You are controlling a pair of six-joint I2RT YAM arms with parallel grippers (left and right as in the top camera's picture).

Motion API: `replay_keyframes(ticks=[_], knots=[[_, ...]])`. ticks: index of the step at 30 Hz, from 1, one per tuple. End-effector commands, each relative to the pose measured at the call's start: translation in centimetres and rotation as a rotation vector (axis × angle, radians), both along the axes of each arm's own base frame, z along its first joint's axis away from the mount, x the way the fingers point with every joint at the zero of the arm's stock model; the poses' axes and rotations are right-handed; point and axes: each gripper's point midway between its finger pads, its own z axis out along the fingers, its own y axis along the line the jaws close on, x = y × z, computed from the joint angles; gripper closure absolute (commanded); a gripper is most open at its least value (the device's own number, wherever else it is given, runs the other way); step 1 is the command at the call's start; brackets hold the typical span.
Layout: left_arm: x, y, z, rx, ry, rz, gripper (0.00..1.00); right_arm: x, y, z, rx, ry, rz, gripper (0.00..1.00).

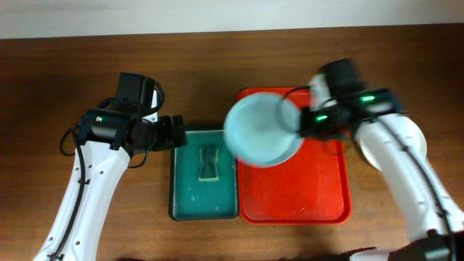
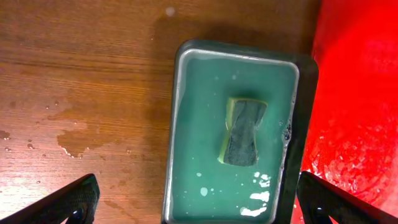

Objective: Clean dirty plates on tray and stack at the side

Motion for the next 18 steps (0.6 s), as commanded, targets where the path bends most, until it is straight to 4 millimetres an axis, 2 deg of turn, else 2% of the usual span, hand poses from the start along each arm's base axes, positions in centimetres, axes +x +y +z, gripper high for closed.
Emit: replay_keyframes(ticks=[1,4,5,9,12,13,18], knots=[[0.2,0.3,0.7,0.011,-0.022,0.004,0.01,1.0,-8.3,2.0,0.072,-0.025,-0.315,0.96],[0.2,0.3,0.7,0.011,-0.022,0.004,0.01,0.3,-16.1,0.6,0.067,0.014,-0.551,0.96],[0.2,0.3,0.7,0.011,-0.022,0.004,0.01,-0.5,-19.5,-0.5,0.065,0.048,-0.653,0.96],[0.2,0.3,0.7,0.011,-0.022,0.004,0.01,-3.3,-26.3,-4.2,0.050,0.165,-0.860,0.96],[0.2,0.3,0.7,0.011,-0.022,0.004,0.01,-5.7,-29.6,-7.2,-0.019,0.275,-0.948,0.96],[0.2,0.3,0.7,0.011,-0.022,0.004,0.01,-6.2,-30.2,-8.0,-0.030,0.307,-0.961,0.96],[0.2,0.3,0.7,0.011,-0.022,0.004,0.01,-6.5,-30.7,-11.5,-0.016,0.405,-0.979,0.96]])
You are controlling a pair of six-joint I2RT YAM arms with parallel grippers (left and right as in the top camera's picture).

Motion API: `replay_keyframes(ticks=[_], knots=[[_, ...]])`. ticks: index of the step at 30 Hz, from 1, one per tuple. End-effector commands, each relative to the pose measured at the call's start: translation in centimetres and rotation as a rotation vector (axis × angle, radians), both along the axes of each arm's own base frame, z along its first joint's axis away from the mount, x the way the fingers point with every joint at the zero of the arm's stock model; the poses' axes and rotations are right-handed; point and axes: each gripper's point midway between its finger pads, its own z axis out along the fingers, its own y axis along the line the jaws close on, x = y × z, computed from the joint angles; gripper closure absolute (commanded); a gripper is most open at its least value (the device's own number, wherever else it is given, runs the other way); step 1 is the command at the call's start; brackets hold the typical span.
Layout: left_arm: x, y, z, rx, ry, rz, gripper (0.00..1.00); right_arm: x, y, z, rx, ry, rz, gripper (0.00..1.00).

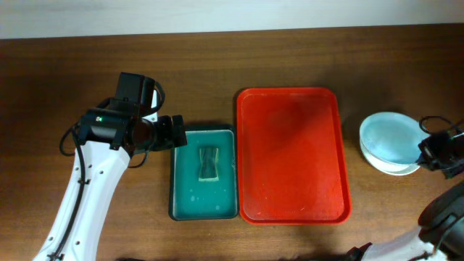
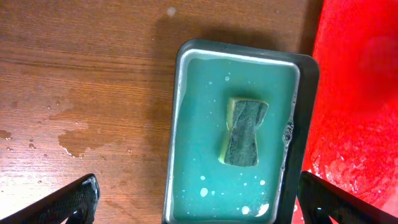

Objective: Clean dirty plates on tray and stack at the side

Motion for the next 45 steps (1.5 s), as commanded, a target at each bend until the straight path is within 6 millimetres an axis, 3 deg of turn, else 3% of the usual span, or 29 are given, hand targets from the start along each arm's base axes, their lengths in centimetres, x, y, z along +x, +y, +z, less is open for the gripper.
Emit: replay_keyframes(ticks=[1,3,5,6,9,11,13,15,19,22,23,24,27,35,45], knots=[[0.2,0.2,0.7,0.007,-0.022,0.003,0.01,-0.4,-0.6,-1.8,0.003,0.062,-0.029,0.96],[0.2,0.2,0.7,0.007,-0.022,0.003,0.01,-0.5,-0.3,-2.4,0.026,0.074,-0.033,0.95],[0.2,0.2,0.7,0.007,-0.022,0.003,0.01,0.3,0.7,-1.7,0.082,0.018,-0.031,0.60],[0.2,0.2,0.7,0.008,-0.022,0.002,0.01,0.8,1.2,-1.1,0.101,-0.021,-0.018,0.55],[0.2,0.2,0.7,0.007,-0.022,0.003,0.01,2.2,2.2,3.9,0.038,-0.179,0.051,0.51],[0.2,0.2,0.7,0.008,-0.022,0.003,0.01,2.9,4.0,8.9,-0.034,-0.321,0.142,0.50],[0.2,0.2,0.7,0.007,-0.022,0.003,0.00,3.4,7.8,13.9,-0.091,-0.472,0.283,0.50],[0.2,0.2,0.7,0.007,-0.022,0.003,0.01,3.1,13.5,18.0,-0.159,-0.590,0.509,0.50],[0.2,0.2,0.7,0.008,-0.022,0.002,0.01,1.2,25.0,21.4,-0.169,-0.743,0.990,0.48],[0.2,0.2,0.7,0.007,-0.022,0.003,0.01,-0.6,31.9,21.4,-0.088,-0.784,1.252,0.42],[0.2,0.2,0.7,0.007,-0.022,0.003,0.01,-1.0,33.3,21.2,-0.065,-0.785,1.301,0.30],[0.2,0.2,0.7,0.008,-0.022,0.002,0.00,-1.2,34.2,21.0,-0.046,-0.780,1.336,0.00],[0.2,0.2,0.7,0.007,-0.022,0.002,0.01,-1.4,36.6,19.2,0.018,-0.720,1.417,0.02],[0.2,0.2,0.7,0.007,-0.022,0.003,0.01,-1.0,36.8,16.0,0.086,-0.567,1.419,0.02],[0.2,0.2,0.7,0.007,-0.022,0.003,0.01,-0.5,37.0,14.7,0.107,-0.520,1.417,0.02]])
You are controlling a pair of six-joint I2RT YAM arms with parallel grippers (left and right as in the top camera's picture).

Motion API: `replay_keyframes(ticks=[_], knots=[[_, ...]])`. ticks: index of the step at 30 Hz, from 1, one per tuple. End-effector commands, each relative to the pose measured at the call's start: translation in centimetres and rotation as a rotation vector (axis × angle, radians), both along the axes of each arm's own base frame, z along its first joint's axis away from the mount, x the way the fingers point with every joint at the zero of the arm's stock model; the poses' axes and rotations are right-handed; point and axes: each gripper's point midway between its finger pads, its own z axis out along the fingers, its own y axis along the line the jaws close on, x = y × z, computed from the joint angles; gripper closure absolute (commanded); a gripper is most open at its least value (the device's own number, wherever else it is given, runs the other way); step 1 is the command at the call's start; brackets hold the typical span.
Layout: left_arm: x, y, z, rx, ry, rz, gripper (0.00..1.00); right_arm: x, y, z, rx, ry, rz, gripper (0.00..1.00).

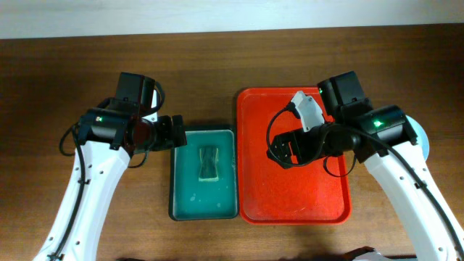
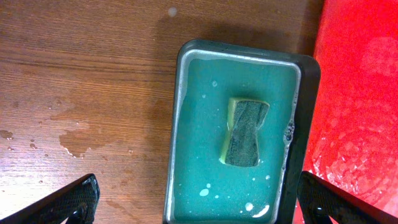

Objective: Clean dirty plates on tray and stack at the side

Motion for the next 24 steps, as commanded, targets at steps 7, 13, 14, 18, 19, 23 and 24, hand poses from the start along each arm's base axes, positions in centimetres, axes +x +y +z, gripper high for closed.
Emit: replay_keyframes(ticks=[7,13,14,18,19,23,24], knots=[[0.2,0.2,0.7,0.004,-0.021,0.001,0.01,-0.2,-0.1,0.4,-0.031,-0.071,0.085,0.01],[0.2,0.2,0.7,0.004,-0.021,0.001,0.01,-1.7,-3.4,8.5,-0.109,-0.524,0.083,0.01],[0.2,0.2,0.7,0.004,-0.021,0.001,0.01,-3.2,-3.9,11.1,-0.131,-0.690,0.151,0.02],[0.2,0.2,0.7,0.004,-0.021,0.001,0.01,-7.5,-6.0,13.0,-0.151,-0.871,0.148,0.02],[0.2,0.2,0.7,0.004,-0.021,0.001,0.01,-8.2,-6.7,12.8,-0.152,-0.894,0.116,0.02],[0.2,0.2,0.7,0.004,-0.021,0.001,0.01,-8.3,-8.4,8.5,-0.143,-0.965,-0.024,0.02],[0.2,0.2,0.7,0.004,-0.021,0.001,0.01,-8.0,-8.3,7.5,-0.132,-0.991,-0.038,0.02]])
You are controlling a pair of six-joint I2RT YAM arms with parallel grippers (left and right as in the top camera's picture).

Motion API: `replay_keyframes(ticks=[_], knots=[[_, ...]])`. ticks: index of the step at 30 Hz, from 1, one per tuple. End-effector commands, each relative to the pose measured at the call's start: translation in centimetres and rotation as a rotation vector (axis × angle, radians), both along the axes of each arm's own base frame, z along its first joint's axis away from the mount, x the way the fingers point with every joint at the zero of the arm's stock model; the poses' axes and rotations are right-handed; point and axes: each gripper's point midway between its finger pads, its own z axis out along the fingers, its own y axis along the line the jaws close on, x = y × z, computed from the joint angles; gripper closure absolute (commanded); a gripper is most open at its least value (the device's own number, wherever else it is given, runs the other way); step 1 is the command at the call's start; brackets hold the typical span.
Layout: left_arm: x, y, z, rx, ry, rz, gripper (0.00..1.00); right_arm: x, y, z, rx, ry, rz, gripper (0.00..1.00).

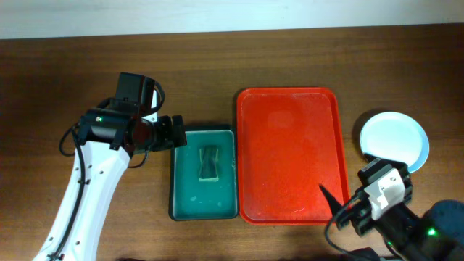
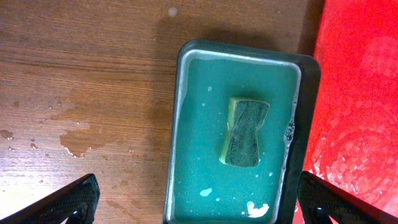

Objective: Clean dirty plates on tray and stack at the side

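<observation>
The red tray [image 1: 290, 152] lies in the middle with no plate on it, its wet surface [image 2: 360, 93] also showing in the left wrist view. A stack of pale plates [image 1: 394, 141] sits on the table right of the tray. My left gripper [image 1: 176, 133] hovers open and empty above the teal basin [image 2: 242, 48]; its wide-spread fingertips frame the basin's near end [image 2: 198, 200]. A sponge [image 2: 244, 132] lies in the soapy water. My right gripper [image 1: 346, 210] is low at the front right, past the tray's corner, its jaws unclear.
Water stains mark the brown wood [image 2: 74, 130] left of the basin. The basin [image 1: 205, 174] stands close against the tray's left side. The right arm's body [image 1: 428, 232] fills the front right corner.
My right arm has left the middle of the tray and now sits at the front right corner of the table. The plate stack shows fully. The left arm has not moved.
First my right gripper held a pale blue plate over the tray's far left. Then the plate lay on the stack at the right, gripper beside it. Later the right gripper hung over the bare tray, and now it is back at the front right.
</observation>
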Motion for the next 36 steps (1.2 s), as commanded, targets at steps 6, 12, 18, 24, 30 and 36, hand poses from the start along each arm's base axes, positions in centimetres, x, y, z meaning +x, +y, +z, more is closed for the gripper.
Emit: replay_keyframes(ticks=[6,12,18,24,30,36], knots=[[0.2,0.2,0.6,0.004,-0.021,0.001,0.01,1.0,-0.1,-9.8,0.055,-0.089,-0.028,0.02],[0.2,0.2,0.6,0.004,-0.021,0.001,0.00,1.6,0.2,-12.6,0.069,-0.153,-0.016,0.02],[0.2,0.2,0.6,0.004,-0.021,0.001,0.01,3.3,1.1,-13.4,0.094,-0.236,0.024,0.02],[0.2,0.2,0.6,0.004,-0.021,0.001,0.01,4.8,2.2,-14.0,0.130,-0.410,0.077,0.02],[0.2,0.2,0.6,0.004,-0.021,0.001,0.01,5.0,2.2,-15.1,0.125,-0.375,0.075,0.02],[0.2,0.2,0.6,0.004,-0.021,0.001,0.01,4.9,2.2,-16.6,0.116,-0.311,0.073,0.02]])
